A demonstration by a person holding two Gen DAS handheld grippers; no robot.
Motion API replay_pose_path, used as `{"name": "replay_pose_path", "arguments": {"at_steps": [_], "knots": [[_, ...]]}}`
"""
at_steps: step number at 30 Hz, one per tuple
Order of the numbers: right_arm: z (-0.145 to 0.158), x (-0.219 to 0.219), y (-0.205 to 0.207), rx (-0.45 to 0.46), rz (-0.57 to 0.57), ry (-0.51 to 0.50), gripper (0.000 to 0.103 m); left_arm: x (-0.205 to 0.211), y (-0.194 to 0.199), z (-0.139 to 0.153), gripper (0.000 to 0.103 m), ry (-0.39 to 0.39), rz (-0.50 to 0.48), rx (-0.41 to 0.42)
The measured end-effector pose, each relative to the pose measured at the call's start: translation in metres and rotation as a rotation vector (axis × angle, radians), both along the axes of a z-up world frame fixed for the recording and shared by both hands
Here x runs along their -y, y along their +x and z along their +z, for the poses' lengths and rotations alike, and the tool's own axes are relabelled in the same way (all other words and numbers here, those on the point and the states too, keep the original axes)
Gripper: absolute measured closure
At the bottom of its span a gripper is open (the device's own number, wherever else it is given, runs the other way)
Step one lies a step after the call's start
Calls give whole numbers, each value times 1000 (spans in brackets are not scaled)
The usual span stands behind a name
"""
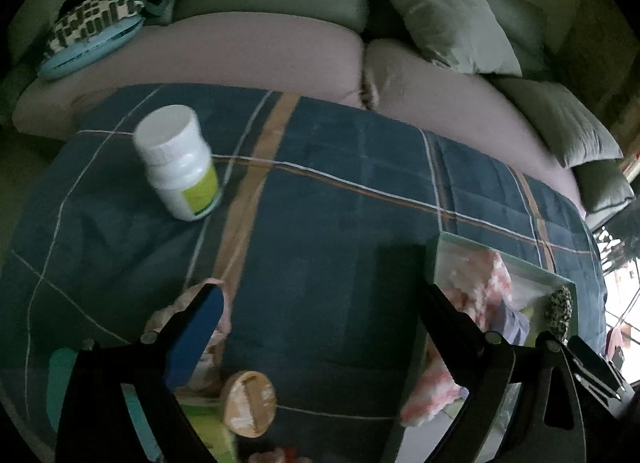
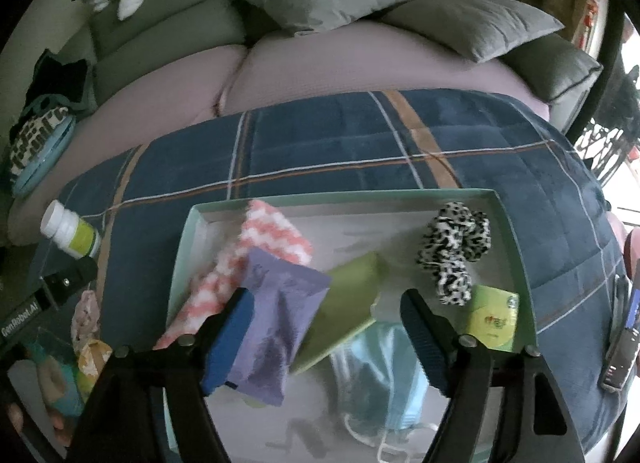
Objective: Organize soft objects
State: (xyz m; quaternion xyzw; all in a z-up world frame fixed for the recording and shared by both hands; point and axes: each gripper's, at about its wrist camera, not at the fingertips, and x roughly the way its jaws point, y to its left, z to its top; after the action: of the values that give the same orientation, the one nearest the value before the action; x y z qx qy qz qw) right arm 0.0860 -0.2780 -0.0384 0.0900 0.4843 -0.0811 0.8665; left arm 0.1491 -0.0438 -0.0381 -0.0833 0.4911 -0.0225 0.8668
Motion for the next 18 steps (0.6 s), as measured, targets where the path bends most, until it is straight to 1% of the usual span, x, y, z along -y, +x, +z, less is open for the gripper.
{"name": "replay_pose_path", "arguments": {"at_steps": [4,9,10,12,18], "knots": [[0,-14,2,3,38,-10,14,-16,-2,0,5,-8,32,-13],[-2,-29,4,3,78,-4,13,-34,-8,5,5,-7,70,-2],[-3,-32,4,4,88,-2,12,-39,-9,6,5,-11,79,0],[-4,-37,4,5,99,-1,4,-49,-12,9,5,-21,102,9],[-7,-53,6,-2,137,-4,2,-75,-19,11,5,-25,161,20]]}}
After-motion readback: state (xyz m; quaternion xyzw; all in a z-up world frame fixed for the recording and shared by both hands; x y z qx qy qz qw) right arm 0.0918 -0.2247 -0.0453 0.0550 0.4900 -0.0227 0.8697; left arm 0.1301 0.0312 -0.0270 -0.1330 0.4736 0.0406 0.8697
